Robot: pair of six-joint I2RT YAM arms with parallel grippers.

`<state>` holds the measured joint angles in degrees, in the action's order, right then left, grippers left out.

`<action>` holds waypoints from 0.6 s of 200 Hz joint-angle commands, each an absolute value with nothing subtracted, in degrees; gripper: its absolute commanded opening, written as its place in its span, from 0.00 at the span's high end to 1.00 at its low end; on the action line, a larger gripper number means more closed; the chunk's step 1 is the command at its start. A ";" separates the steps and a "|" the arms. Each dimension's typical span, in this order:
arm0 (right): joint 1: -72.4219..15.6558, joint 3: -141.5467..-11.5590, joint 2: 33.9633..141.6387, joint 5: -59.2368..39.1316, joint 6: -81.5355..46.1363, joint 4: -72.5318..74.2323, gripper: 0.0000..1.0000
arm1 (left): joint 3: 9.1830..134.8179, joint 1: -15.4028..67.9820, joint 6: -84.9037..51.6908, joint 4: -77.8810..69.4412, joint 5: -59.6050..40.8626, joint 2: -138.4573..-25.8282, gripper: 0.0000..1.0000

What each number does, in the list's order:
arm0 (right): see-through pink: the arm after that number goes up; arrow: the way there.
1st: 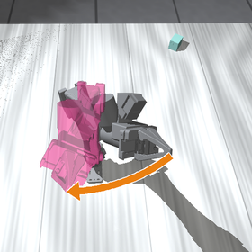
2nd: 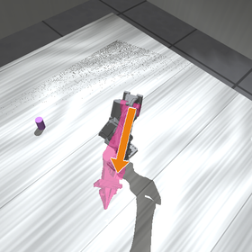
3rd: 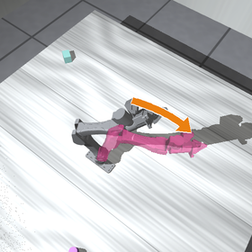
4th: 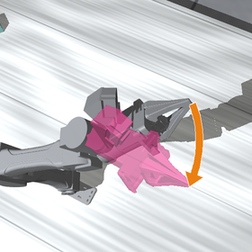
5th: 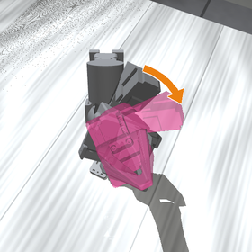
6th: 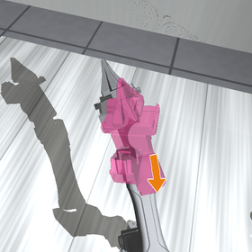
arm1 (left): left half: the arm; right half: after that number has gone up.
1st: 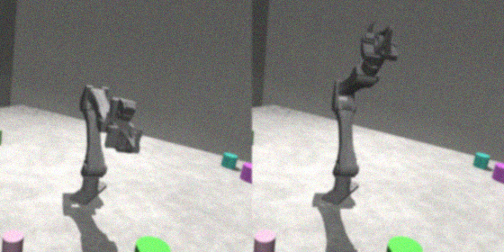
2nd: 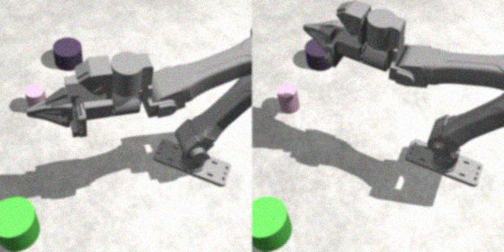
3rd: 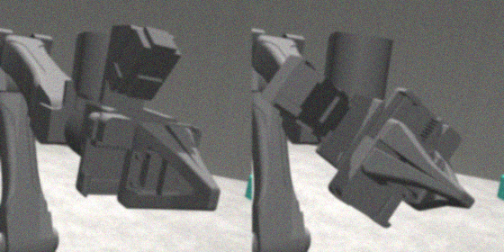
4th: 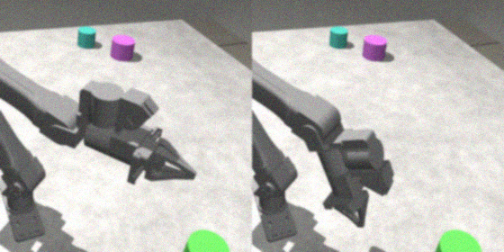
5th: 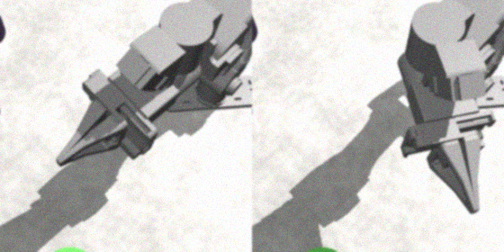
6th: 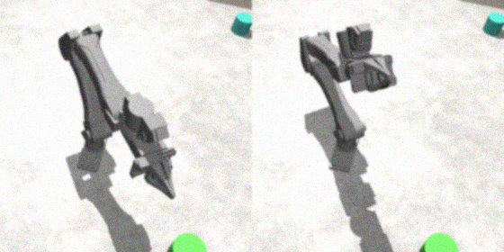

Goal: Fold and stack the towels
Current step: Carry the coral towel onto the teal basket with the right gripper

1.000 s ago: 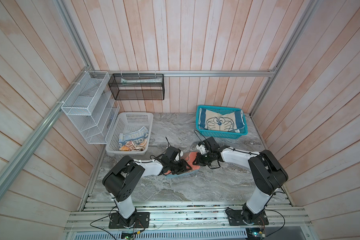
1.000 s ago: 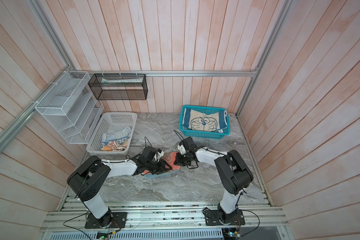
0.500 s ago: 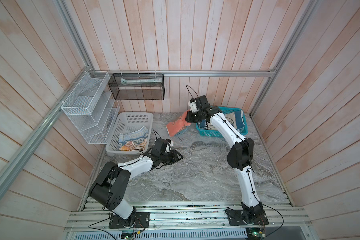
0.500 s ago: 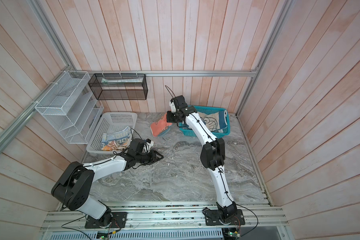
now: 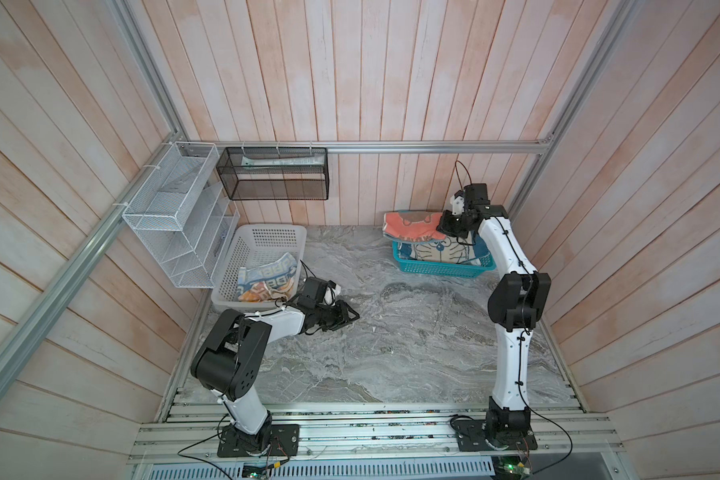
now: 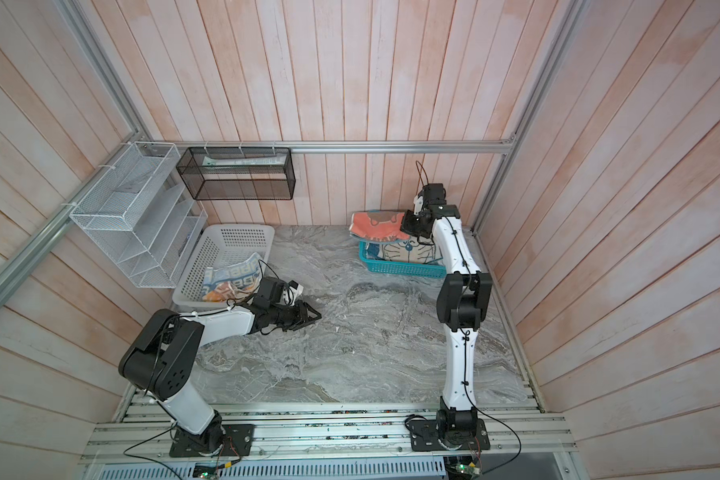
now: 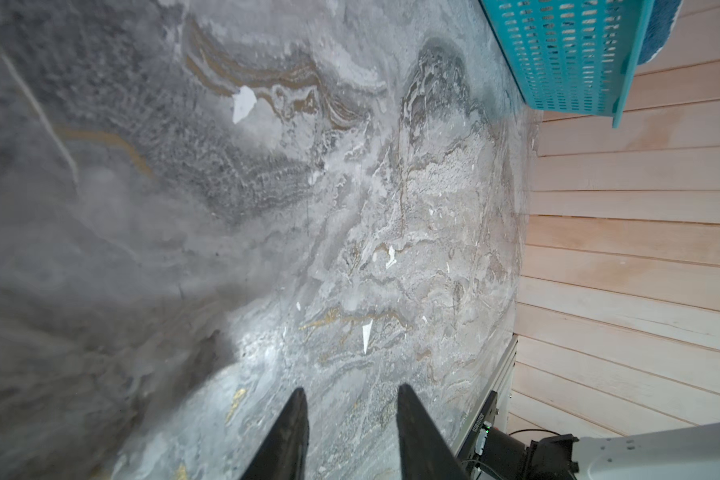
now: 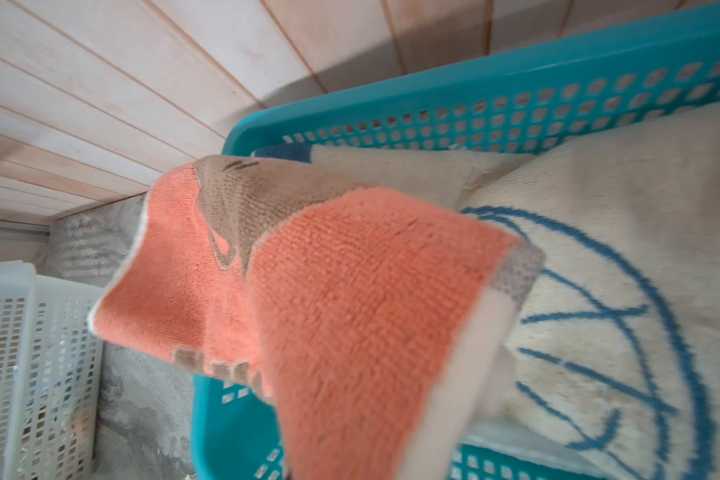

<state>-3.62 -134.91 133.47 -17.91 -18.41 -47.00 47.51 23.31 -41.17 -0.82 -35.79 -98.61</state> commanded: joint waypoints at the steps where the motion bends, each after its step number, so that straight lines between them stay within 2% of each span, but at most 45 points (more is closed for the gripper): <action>1: -3.54 -142.09 138.67 -18.39 -14.74 -50.04 1.00 | 48.92 22.82 -39.55 -0.87 -37.24 -99.97 0.62; 35: -2.61 -148.60 145.04 -17.25 -13.44 -52.49 1.00 | 49.04 22.55 -39.55 -0.73 -37.44 -100.81 0.62; 120: -0.71 -143.68 141.77 -9.82 -10.94 -55.11 1.00 | 50.89 22.24 -39.03 1.20 -35.96 -101.03 0.62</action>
<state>-1.26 -144.14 144.16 -13.17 -13.19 -51.83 48.75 22.50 -40.25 0.45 -36.23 -99.98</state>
